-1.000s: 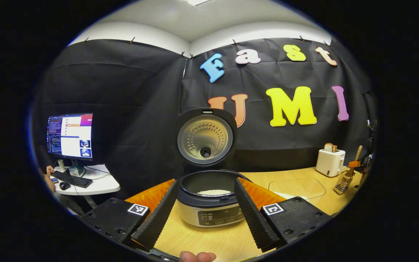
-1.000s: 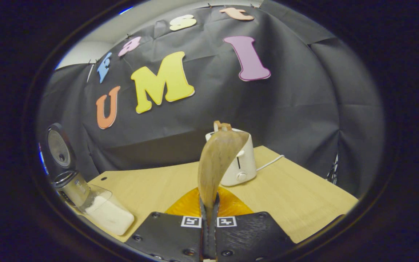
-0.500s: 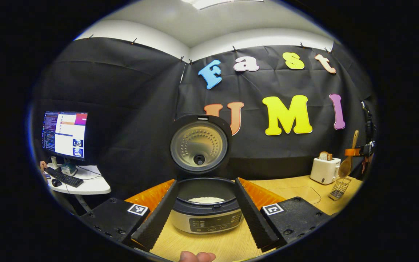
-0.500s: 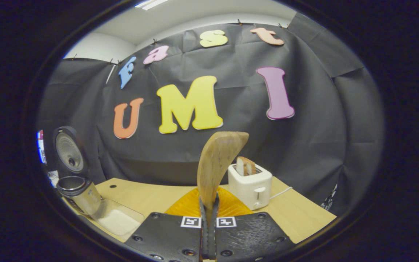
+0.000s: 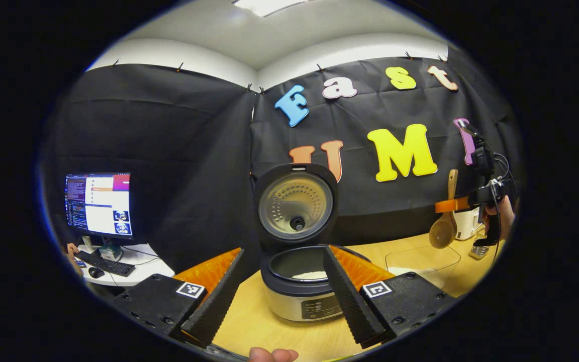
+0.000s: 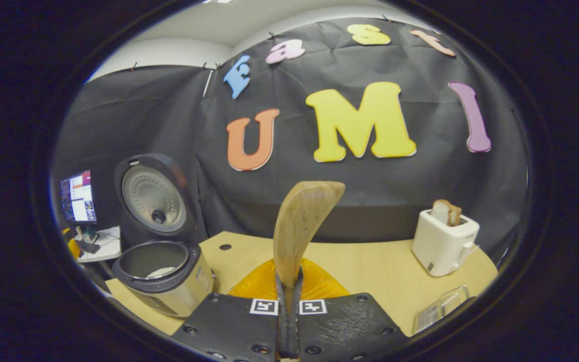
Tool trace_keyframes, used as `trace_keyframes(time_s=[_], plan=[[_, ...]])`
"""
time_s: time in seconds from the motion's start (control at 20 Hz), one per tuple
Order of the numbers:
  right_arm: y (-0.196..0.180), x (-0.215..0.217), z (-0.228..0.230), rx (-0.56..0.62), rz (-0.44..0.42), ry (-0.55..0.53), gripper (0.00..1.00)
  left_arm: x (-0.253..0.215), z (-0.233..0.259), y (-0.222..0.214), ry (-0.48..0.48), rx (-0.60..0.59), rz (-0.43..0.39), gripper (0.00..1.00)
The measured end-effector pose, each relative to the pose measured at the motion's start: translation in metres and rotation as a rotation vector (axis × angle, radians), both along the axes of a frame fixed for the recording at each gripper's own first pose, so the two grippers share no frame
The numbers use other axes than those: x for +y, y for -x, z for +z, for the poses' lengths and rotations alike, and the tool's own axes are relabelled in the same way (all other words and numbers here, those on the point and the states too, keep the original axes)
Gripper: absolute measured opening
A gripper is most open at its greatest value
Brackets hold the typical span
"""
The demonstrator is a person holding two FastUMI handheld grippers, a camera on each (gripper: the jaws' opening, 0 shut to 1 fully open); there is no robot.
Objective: Close the left gripper, press the button to open the rice cooker; take a wooden spoon from the chopstick holder with the right hand, scoop a spoonful of rice and pour it into the rice cooker, then put the wooden spoon back into the chopstick holder.
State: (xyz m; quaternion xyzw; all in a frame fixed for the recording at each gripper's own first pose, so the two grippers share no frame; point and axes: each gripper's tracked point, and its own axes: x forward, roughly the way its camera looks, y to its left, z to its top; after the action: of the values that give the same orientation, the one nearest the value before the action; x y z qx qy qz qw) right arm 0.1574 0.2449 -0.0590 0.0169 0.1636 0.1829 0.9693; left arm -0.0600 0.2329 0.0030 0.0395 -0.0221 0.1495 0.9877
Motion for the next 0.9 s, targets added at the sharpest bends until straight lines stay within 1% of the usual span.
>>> trace_keyframes(time_s=[0.1,0.15,0.2,0.25,0.3,0.35,0.45,0.65,0.7,0.8,0.9], plan=[[-0.001,0.019,-0.038,0.061,0.017,0.08,0.0,0.006,0.0,0.005,-0.022,0.002,0.001,0.98],[-0.001,0.023,-0.055,0.089,0.018,0.121,0.0,0.006,0.001,0.005,-0.031,-0.002,-0.02,0.98],[-0.001,0.023,-0.069,0.113,0.008,0.155,0.0,0.003,-0.002,0.005,-0.026,0.0,-0.05,1.0],[0.001,0.022,-0.081,0.135,-0.004,0.177,0.0,0.006,-0.005,0.008,-0.018,0.008,-0.06,0.98],[0.002,0.022,-0.089,0.149,-0.014,0.188,0.02,0.012,-0.008,0.011,-0.014,0.014,-0.055,0.98],[0.003,0.021,-0.095,0.161,-0.028,0.202,0.01,0.019,-0.011,0.011,-0.012,0.021,-0.054,0.99],[0.003,0.02,-0.103,0.178,-0.049,0.22,0.0,0.021,-0.015,0.013,-0.014,0.036,-0.056,0.99],[0.007,0.027,-0.108,0.217,-0.044,0.171,0.0,0.025,-0.023,0.012,-0.001,0.053,-0.061,0.99],[0.008,0.029,-0.107,0.223,-0.035,0.161,0.01,0.024,-0.022,0.012,-0.008,0.053,-0.062,0.99],[0.012,0.038,-0.108,0.259,0.009,0.105,0.01,0.022,-0.021,0.012,-0.014,0.047,-0.069,0.99],[0.015,0.043,-0.108,0.283,0.023,0.062,0.01,0.021,-0.02,0.011,0.002,0.039,-0.079,0.99]])
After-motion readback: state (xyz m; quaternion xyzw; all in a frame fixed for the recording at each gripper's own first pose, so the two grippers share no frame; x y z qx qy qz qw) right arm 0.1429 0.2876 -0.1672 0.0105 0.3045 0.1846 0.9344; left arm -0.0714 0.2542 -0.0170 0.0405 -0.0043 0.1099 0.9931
